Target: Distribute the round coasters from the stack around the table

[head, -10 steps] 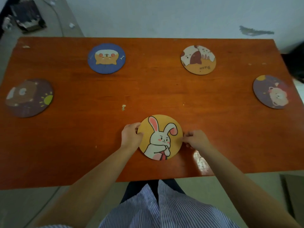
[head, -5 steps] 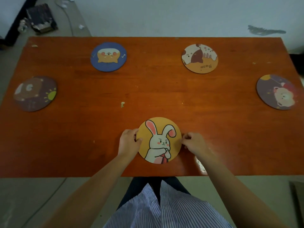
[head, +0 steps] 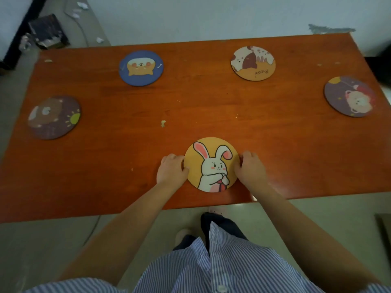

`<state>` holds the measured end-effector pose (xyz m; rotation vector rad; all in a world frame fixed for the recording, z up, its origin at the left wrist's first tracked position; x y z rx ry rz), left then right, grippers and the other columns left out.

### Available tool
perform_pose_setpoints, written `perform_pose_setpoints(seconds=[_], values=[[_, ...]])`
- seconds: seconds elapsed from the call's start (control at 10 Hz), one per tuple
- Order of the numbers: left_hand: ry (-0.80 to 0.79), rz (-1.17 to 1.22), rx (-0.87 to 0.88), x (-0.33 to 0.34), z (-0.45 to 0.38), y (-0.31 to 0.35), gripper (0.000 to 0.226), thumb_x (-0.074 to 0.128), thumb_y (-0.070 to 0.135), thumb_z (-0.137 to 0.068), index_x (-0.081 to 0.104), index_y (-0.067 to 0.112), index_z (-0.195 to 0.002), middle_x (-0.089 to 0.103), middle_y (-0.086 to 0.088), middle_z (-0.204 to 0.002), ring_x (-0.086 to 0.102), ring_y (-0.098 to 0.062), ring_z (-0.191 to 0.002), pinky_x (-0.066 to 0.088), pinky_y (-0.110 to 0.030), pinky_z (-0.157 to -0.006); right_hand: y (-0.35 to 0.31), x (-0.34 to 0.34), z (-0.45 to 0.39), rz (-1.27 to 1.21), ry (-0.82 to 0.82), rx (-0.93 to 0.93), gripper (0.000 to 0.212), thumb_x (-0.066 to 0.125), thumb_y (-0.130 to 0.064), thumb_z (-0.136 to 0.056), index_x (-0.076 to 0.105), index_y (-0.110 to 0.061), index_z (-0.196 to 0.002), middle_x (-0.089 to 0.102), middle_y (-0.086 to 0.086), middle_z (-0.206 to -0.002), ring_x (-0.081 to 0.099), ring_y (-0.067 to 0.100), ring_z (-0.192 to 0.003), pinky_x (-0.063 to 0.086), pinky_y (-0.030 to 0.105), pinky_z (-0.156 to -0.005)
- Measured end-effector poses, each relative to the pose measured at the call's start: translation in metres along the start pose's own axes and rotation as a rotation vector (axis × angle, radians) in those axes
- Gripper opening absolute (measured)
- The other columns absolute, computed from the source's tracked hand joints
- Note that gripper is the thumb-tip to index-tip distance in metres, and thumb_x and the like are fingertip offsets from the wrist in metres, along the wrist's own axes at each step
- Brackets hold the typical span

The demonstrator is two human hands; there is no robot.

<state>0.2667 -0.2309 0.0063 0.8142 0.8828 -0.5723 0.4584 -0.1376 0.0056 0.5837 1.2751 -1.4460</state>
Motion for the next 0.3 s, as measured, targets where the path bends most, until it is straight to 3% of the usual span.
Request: perform_pose_setpoints(seconds=[0.2, 0.3], values=[[0.097, -0.126, 0.078, -0.005, 0.009, -0.06, 0.051, 0.038, 0.034, -0.094, 0.03, 0.009, -0.138, 0.028, -0.012, -0.15, 0.018, -0.027, -0.14, 0.021, -0.042, -0.114, -0.003, 0.022, 0.033, 0.065, 0.225, -0.008, 0.031, 0.053, -0.009, -0.086, 0.055, 0.007, -0.112, 0.058, 0.029, -0.106, 0.052, 0.04, -0.097, 0.045, 0.044, -0.077], [0.05, -0.192, 0.122, 0.001, 0.019, -0.084, 0.058, 0.031, 0.039, -0.095, 0.015, 0.01, -0.143, 0.01, -0.009, -0.156, 0.003, -0.023, -0.144, 0.007, -0.04, -0.117, -0.001, 0.026, 0.038, 0.036, 0.189, 0.033, 0.037, 0.05, -0.012, -0.089, 0.05, 0.003, -0.123, 0.056, 0.025, -0.12, 0.049, 0.038, -0.108, 0.04, 0.042, -0.09]])
Point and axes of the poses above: each hand's wrist, its own z-axis away from the middle knuckle, its own x-axis out of the palm, y = z × x, the point moved 1 cm from there along -z, towards the middle knuckle
